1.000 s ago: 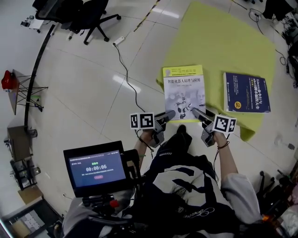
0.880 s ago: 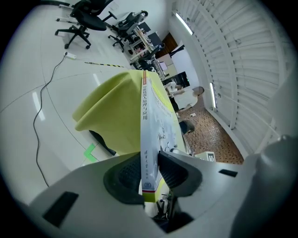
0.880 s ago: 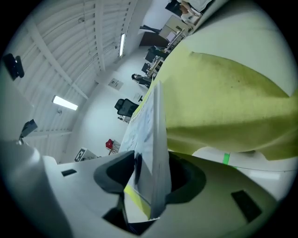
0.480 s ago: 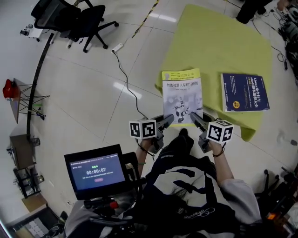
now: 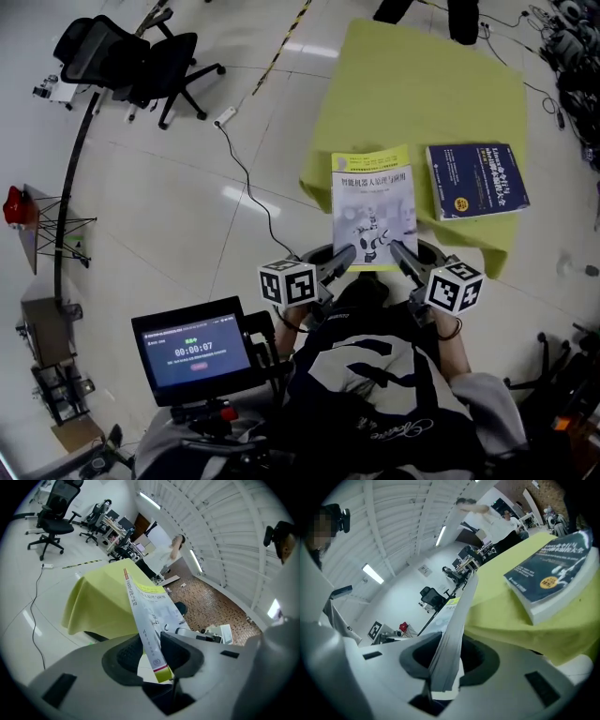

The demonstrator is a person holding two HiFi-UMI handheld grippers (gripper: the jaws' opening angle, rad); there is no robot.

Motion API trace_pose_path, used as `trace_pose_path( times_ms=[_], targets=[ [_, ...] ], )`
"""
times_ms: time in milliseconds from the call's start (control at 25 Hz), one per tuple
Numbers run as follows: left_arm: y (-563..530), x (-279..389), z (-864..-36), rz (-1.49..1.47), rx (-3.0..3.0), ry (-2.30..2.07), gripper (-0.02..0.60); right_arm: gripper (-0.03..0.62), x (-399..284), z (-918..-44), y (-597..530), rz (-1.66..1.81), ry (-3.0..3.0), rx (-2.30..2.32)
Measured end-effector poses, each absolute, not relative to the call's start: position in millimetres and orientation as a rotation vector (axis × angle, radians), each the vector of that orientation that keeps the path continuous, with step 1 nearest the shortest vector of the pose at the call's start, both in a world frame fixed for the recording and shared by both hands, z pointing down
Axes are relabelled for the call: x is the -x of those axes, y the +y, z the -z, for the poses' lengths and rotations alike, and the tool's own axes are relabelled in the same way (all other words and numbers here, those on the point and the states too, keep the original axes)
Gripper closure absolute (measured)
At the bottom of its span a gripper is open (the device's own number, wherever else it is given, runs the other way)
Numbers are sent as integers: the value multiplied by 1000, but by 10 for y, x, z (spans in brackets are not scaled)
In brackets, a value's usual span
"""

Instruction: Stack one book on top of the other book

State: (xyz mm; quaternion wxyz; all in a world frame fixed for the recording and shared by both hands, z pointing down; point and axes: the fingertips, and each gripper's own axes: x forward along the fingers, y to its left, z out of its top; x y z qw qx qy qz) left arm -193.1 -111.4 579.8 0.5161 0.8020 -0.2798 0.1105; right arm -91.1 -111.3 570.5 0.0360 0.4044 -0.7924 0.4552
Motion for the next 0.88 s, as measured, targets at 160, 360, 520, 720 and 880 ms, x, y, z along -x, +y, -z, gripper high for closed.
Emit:
trace_pose_path(
  times_ms=[160, 360, 520, 720, 880],
  targets=[
    [-1091, 1541, -5543, -275, -2008, -593, 473, 491, 518, -5440, -1000, -1363, -2436, -1381],
    [-1069, 831, -5287, -306, -2102, -487, 472, 491, -179, -5181, -850, -1332, -2412, -1569],
    [-1105, 225, -5226, -336, -2144, -435, 472, 491, -775, -5135, -832, -1321, -2394, -1660],
    [-1238, -773, -5450, -370, -2120, -416, 469, 491, -1765, -5348, -952, -1357, -2353, -1673],
    [-1231, -1034, -5498, -381, -2066, -441, 469, 488, -2035, -5393, -956, -1411, -2316, -1638]
  ],
)
